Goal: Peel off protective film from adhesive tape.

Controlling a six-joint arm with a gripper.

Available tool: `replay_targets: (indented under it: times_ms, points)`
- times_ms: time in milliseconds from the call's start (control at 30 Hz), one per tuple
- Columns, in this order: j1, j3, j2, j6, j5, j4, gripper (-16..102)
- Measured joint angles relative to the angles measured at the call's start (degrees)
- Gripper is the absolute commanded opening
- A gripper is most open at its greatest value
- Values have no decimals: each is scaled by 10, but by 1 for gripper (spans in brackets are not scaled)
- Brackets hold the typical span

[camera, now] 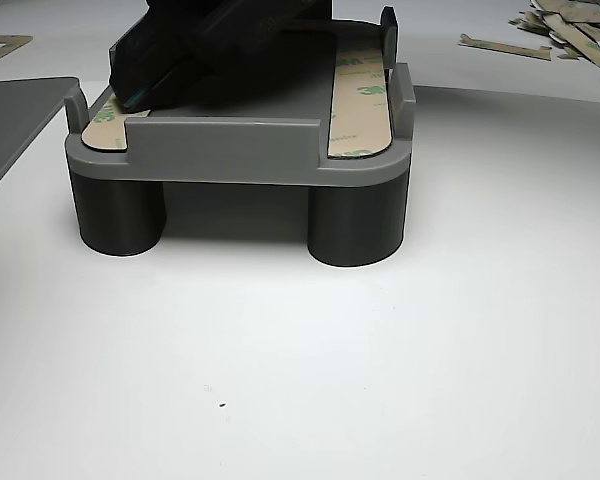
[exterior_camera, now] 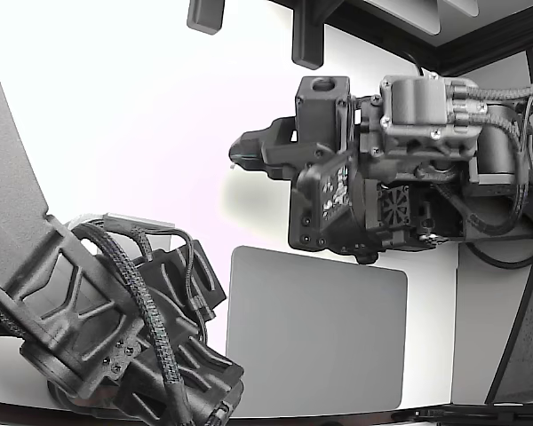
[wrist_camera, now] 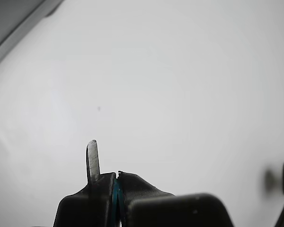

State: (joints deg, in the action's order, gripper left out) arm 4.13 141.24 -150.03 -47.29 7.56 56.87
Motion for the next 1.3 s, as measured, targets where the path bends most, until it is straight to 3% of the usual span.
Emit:
replay_targets:
  times_ms: [200, 533, 767, 1300]
  points:
    - [106, 29, 37, -121, 114, -27, -11]
    - [180, 53, 77, -232, 178, -95, -11]
    - [232, 69, 120, -194, 233, -143, -11]
    - [297, 31, 242, -83, 283, -150, -11]
